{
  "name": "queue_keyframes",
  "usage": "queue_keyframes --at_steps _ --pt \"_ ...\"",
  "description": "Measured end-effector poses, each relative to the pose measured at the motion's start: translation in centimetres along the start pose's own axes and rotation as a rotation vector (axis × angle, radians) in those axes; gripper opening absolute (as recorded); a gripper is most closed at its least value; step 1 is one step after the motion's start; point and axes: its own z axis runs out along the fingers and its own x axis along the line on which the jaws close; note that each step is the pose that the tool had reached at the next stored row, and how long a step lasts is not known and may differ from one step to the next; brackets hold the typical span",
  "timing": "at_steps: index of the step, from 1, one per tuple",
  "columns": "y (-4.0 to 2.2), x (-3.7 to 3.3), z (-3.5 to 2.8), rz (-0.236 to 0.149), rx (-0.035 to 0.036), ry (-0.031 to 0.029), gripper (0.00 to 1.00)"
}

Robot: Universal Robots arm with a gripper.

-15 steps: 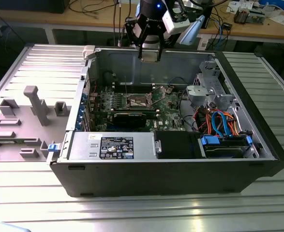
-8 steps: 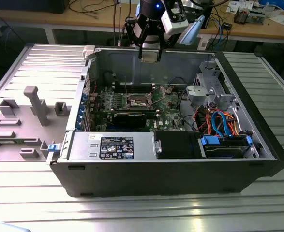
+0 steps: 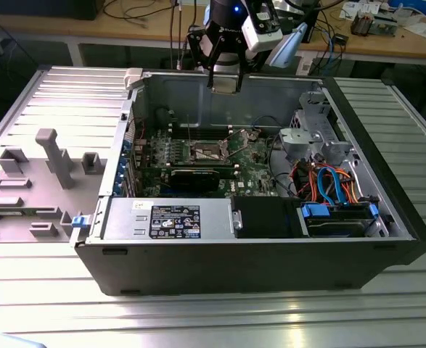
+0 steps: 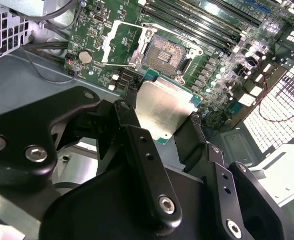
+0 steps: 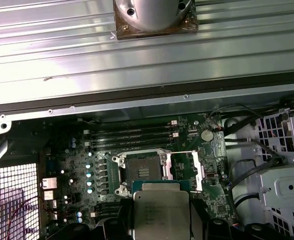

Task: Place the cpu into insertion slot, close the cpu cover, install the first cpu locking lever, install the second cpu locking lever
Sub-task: 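Place the cpu into insertion slot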

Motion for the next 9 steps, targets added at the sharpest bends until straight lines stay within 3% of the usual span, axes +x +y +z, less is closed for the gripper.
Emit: queue_keyframes --at_steps 6,9 --pt "0.0 0.0 0.0 0.014 -0.0003 -0.0012 0.54" --pt "0.0 0.0 0.02 0.057 -0.0011 -0.0051 0.54"
